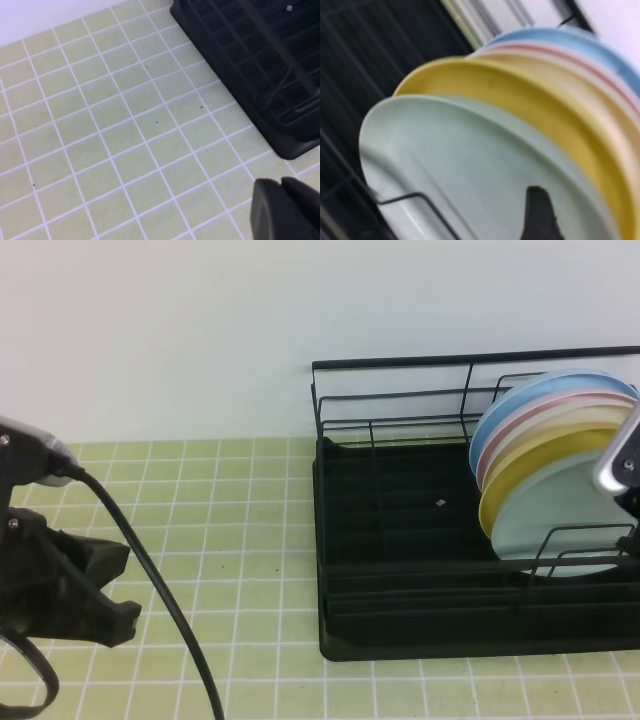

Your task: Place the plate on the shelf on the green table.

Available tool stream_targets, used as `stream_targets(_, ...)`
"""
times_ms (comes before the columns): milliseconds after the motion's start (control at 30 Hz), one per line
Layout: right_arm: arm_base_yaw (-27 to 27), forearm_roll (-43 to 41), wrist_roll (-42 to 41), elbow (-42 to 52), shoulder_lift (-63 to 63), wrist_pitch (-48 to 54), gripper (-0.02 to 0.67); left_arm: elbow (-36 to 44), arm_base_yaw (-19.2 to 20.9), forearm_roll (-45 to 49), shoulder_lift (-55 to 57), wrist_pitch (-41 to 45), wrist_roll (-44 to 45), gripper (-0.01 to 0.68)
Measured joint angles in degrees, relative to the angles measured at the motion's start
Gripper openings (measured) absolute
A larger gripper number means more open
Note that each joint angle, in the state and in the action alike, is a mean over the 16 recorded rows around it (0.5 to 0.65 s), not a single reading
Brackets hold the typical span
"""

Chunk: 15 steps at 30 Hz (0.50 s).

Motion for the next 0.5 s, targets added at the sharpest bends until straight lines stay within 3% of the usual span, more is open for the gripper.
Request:
stream_targets(300, 0.0, 6.77, 1.56, -0.02, -4.29, 5.96, 0.404, 0.0, 0.0, 0.0, 0.0, -0.21, 0.22, -0.002)
stream_targets(500, 0.0, 10.48, 6.45, 0.02, -8.99, 13.08, 0.301, 0.0, 0.0, -0.01, 0.0, 0.22, 0.47, -0.002)
